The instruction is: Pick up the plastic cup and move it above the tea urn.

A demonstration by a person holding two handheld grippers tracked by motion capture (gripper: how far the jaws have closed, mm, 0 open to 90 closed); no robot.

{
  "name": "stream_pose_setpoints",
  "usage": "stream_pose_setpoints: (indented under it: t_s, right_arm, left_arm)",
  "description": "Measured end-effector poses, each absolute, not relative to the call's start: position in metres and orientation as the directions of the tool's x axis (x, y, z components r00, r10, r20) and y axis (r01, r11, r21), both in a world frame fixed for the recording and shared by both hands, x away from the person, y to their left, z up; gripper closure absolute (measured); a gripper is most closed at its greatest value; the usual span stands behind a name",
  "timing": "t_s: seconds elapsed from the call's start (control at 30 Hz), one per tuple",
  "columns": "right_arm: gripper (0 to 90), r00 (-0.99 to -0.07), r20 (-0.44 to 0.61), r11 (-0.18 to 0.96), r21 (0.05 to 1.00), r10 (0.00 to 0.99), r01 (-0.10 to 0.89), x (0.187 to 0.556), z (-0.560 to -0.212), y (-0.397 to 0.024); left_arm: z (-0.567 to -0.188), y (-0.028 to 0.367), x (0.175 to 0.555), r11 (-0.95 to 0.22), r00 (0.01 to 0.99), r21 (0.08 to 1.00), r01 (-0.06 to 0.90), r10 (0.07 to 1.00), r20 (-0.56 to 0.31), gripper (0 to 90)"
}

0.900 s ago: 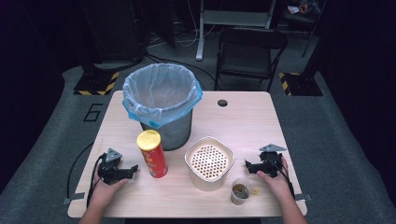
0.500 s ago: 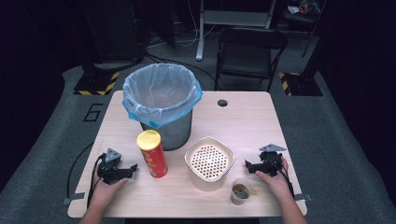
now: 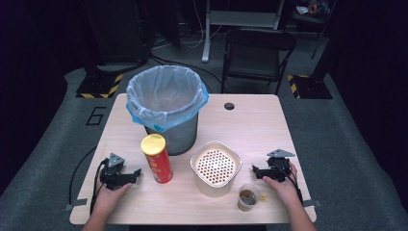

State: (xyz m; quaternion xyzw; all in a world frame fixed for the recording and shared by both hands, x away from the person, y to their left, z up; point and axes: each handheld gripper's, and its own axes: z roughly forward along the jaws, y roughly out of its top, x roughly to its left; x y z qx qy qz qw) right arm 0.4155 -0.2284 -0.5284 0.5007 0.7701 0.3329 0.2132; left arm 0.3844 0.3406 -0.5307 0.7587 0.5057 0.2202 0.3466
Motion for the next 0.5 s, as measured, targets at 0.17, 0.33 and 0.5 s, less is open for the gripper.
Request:
stream_pose_setpoints:
  t_s: [0.17,0.33,0.5]
  right_arm:
    - [20.3,-0.421,0.006,0.282,0.732,0.907,0.62,0.409,-0.526,-0.227]
    - [47.7,-0.447,0.037,0.29,0.712,0.894,0.639,0.409,-0.517,-0.226]
    - [51.8,-0.465,0.051,0.289,0.722,0.884,0.629,0.409,-0.504,-0.224]
  left_arm:
    - [-0.531,0.34,0.383,-0.245,0.386,0.745,0.62,0.922,-0.017,16.0]
    - [-0.531,0.34,0.383,-0.243,0.382,0.745,0.621,0.924,-0.017,16.0]
    - [-0.531,0.34,0.383,-0.243,0.382,0.745,0.621,0.924,-0.017,16.0]
